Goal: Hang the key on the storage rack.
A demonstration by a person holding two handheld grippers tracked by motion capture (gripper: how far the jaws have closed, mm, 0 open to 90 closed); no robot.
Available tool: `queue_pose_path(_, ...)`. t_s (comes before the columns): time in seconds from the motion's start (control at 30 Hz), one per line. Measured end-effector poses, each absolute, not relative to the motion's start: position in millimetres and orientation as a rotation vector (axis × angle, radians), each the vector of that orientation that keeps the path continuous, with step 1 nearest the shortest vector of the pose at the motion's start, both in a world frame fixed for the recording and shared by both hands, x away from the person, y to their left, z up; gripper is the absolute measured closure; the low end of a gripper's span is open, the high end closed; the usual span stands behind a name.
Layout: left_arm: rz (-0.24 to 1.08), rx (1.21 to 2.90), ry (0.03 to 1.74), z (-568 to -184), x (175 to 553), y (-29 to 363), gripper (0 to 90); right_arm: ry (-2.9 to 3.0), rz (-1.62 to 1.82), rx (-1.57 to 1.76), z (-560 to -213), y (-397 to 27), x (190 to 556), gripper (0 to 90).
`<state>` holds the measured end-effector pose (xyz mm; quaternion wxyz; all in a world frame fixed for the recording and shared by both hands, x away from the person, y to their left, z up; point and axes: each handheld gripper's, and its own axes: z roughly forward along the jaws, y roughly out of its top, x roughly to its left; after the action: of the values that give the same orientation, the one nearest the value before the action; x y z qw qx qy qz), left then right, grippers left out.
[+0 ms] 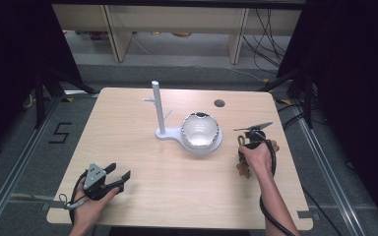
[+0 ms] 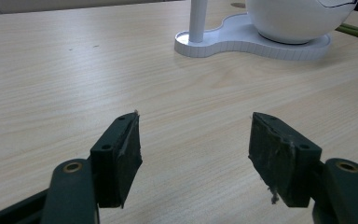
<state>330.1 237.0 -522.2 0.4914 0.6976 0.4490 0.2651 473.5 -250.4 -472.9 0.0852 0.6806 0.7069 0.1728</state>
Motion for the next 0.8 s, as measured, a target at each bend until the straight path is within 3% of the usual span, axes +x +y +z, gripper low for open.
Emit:
queue_pose_path(0.43, 0.639, 1.690, 1.079, -523.0, 330.7, 235.8, 33.4, 2.112, 0.428, 2.063, -475.8, -242.6, 481.2, 59.2)
queue_pose_path(0.8, 0.638, 1.690, 1.077, -523.0, 330.3, 235.6, 33.4, 2.165, 0.349, 1.964, -476.0, -240.7, 479.2, 67.4)
